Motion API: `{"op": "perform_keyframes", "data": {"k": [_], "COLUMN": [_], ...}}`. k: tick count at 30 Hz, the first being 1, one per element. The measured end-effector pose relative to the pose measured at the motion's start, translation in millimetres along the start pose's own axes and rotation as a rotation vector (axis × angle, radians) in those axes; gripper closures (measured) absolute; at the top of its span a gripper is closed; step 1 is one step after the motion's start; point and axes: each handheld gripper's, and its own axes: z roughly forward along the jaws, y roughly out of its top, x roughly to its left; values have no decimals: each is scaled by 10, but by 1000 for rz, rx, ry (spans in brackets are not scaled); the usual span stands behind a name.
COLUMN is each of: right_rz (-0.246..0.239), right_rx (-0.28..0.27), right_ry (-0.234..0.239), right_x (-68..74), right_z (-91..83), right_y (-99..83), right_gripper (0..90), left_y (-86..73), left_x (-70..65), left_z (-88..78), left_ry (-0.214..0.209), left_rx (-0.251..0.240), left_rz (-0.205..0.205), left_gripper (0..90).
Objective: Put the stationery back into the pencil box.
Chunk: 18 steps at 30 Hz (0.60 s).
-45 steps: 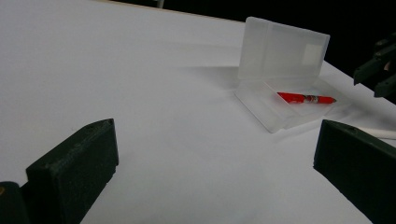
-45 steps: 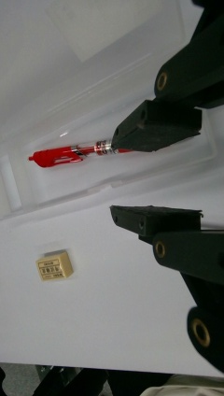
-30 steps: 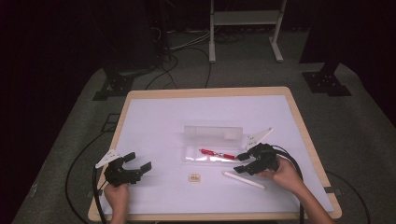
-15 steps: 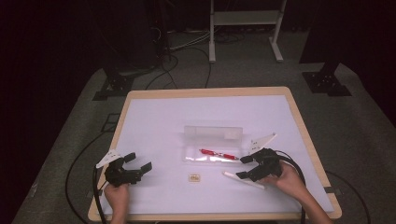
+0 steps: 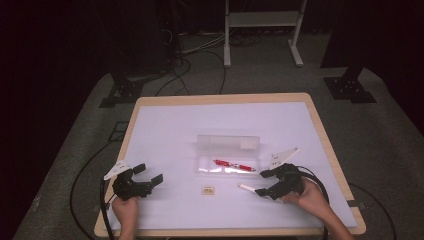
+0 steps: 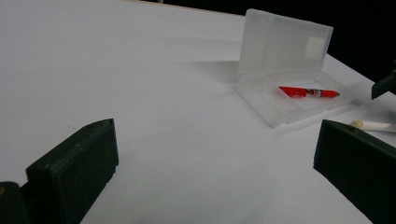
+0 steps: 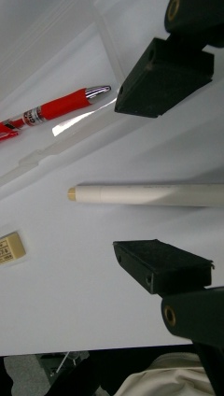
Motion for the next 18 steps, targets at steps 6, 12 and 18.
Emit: {"op": "perform_keyframes", "data": {"k": [6, 12, 18], "right_rz": [15, 12, -2], "right_rx": [1, 10, 23], "right_ry": [-7, -9, -10], "right_x": [1, 19, 56], "right_z": [14, 48, 87], "right_y": [-40, -67, -93], "right_gripper": [238, 243, 280], "left_y": [-1, -1, 0], "left_x": [-1, -2, 0], "left_z": [-2, -2, -1], "left_ry": [-2, -3, -1], "left_rx": [-1, -3, -1], "left_rz": [1, -1, 0], "left_gripper": [0, 0, 0]}}
